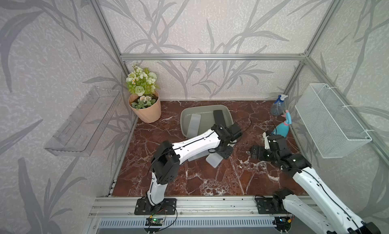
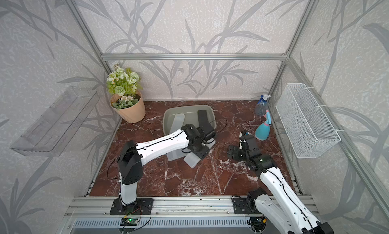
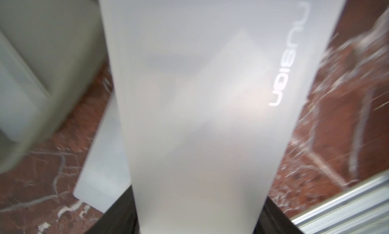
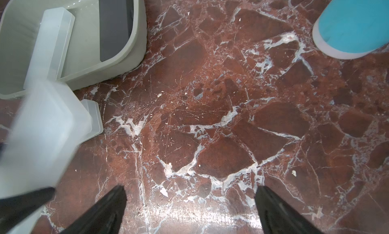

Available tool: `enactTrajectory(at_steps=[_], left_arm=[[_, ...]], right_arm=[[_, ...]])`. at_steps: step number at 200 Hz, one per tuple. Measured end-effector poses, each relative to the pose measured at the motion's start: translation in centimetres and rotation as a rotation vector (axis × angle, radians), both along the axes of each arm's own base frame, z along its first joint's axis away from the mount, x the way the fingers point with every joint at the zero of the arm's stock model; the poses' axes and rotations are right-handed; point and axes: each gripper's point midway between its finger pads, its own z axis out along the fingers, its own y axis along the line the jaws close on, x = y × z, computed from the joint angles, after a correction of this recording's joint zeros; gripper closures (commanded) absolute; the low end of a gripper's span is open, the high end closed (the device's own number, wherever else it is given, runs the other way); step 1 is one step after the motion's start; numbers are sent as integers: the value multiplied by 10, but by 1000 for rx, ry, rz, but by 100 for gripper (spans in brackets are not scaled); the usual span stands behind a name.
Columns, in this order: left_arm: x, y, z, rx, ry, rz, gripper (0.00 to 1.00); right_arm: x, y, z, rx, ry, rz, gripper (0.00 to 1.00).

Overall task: Put the pencil case into the storage box
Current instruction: Pick up the pencil case from the center of the board, then place the pencil case at the storage box.

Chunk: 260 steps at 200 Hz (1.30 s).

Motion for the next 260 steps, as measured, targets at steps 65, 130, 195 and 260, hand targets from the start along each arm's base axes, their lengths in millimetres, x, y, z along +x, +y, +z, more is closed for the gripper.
enactTrajectory(at_steps=[65,130,195,260], left_arm=[[145,19,76,-106,-272,314,51],[229,74,-5,-81,-214,555,51],[236,60,-37,-125,-158,574,51],[233,74,-65,-46,-118,576,47]], right_arm=[[0,1,-5,6,27,-7,0],[5,8,2,59,40,-26,0],[5,10,-4,78,72,-43,1],[5,9,0,91,59,-57,1]])
